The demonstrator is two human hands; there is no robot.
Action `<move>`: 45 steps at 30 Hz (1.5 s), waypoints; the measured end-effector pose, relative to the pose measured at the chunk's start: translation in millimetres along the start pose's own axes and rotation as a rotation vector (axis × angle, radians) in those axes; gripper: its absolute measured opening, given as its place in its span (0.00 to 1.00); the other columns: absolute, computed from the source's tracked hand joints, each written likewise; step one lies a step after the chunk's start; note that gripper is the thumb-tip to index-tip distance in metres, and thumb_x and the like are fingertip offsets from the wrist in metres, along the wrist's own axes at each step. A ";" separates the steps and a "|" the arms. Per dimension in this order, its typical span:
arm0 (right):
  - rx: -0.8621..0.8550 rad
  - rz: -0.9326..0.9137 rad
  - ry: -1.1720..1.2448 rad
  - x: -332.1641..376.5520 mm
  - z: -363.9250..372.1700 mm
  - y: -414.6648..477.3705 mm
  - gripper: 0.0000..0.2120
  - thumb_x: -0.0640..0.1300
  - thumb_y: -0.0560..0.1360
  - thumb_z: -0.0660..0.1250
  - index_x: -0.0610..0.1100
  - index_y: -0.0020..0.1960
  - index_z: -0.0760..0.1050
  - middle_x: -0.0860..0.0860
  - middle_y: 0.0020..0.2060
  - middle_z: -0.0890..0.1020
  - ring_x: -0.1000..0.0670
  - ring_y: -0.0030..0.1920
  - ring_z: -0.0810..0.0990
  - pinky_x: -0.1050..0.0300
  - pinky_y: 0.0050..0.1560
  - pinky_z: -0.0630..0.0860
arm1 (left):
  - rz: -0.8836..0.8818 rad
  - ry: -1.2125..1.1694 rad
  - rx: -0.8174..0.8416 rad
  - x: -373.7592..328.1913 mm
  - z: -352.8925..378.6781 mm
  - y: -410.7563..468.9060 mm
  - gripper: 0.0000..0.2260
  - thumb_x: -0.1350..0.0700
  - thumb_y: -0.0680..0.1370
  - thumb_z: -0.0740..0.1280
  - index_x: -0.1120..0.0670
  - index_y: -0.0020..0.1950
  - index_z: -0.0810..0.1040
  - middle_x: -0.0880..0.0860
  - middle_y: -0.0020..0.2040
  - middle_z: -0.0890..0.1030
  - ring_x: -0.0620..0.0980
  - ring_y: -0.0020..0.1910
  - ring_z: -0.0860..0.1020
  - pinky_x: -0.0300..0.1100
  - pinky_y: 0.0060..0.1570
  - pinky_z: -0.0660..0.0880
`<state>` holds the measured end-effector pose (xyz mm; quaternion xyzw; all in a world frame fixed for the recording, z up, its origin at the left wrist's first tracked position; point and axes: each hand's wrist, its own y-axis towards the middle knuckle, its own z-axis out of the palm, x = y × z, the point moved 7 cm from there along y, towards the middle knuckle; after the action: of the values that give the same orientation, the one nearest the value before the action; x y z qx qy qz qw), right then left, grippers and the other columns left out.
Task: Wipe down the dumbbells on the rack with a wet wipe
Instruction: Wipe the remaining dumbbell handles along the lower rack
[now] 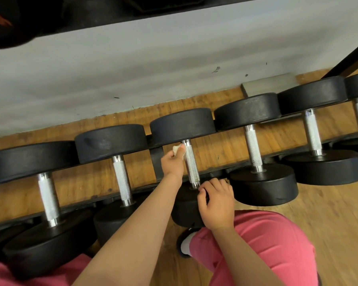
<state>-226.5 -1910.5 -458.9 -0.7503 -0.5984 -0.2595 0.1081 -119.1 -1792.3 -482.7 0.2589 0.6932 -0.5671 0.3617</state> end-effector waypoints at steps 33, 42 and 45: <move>0.012 0.006 0.002 0.1 0.7 -0.2 0.13 0.47 0.74 0.56 0.45 0.41 0.78 0.52 0.38 0.75 0.48 0.41 0.72 0.53 0.46 0.66 | 0.134 0.120 -0.075 -9.3 -4.8 5.6 0.07 0.55 0.71 0.76 0.53 0.44 0.80 0.46 0.42 0.81 0.40 0.41 0.77 0.32 0.36 0.68; 0.004 0.004 0.012 0.5 -0.8 0.1 0.12 0.47 0.74 0.56 0.46 0.41 0.78 0.52 0.37 0.75 0.49 0.41 0.72 0.53 0.46 0.66 | 0.202 0.072 -0.146 -5.4 -9.4 5.5 0.05 0.55 0.74 0.74 0.55 0.43 0.81 0.49 0.40 0.81 0.44 0.41 0.77 0.36 0.41 0.71; 0.015 0.006 0.012 0.4 -0.2 -0.1 0.13 0.47 0.74 0.56 0.46 0.41 0.78 0.52 0.37 0.75 0.49 0.41 0.72 0.53 0.46 0.66 | 0.133 0.051 -0.089 -8.4 -5.8 8.2 0.09 0.56 0.71 0.76 0.54 0.48 0.80 0.46 0.43 0.81 0.41 0.44 0.78 0.32 0.39 0.69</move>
<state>-226.6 -1910.2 -458.5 -0.7496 -0.5974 -0.2593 0.1180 -108.9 -1784.4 -480.3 0.3027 0.7080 -0.5036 0.3918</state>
